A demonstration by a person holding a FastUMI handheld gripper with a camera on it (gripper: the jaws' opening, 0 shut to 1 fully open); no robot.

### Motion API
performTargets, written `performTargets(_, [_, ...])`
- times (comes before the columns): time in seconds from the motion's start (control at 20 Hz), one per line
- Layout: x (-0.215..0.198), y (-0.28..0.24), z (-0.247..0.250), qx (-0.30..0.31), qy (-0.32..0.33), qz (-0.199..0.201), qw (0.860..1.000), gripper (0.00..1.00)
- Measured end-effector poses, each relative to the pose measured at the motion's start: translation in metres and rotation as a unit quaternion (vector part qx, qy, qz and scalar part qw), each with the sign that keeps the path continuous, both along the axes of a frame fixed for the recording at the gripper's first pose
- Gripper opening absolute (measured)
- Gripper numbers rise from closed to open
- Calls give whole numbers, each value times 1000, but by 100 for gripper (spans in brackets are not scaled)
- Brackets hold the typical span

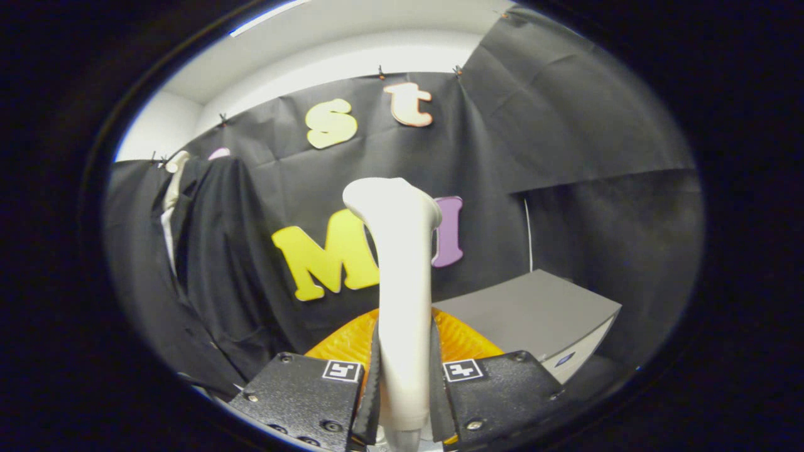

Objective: Iron the clothes twice with a garment steamer, once on the left side and once on the right side.

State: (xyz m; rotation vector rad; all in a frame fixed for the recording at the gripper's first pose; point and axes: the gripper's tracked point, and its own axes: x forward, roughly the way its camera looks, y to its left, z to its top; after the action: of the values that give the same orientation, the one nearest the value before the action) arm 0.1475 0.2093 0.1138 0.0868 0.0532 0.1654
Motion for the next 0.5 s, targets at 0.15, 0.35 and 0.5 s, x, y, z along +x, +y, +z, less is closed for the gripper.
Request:
performTargets(0.15, [-43, 34, 16, -1, -46, 15, 999, 34])
performTargets(0.35, [-95, 78, 48, 6, -115, 20, 993, 34])
performTargets(0.5, [-120, 113, 72, 1, -162, 23, 986, 34])
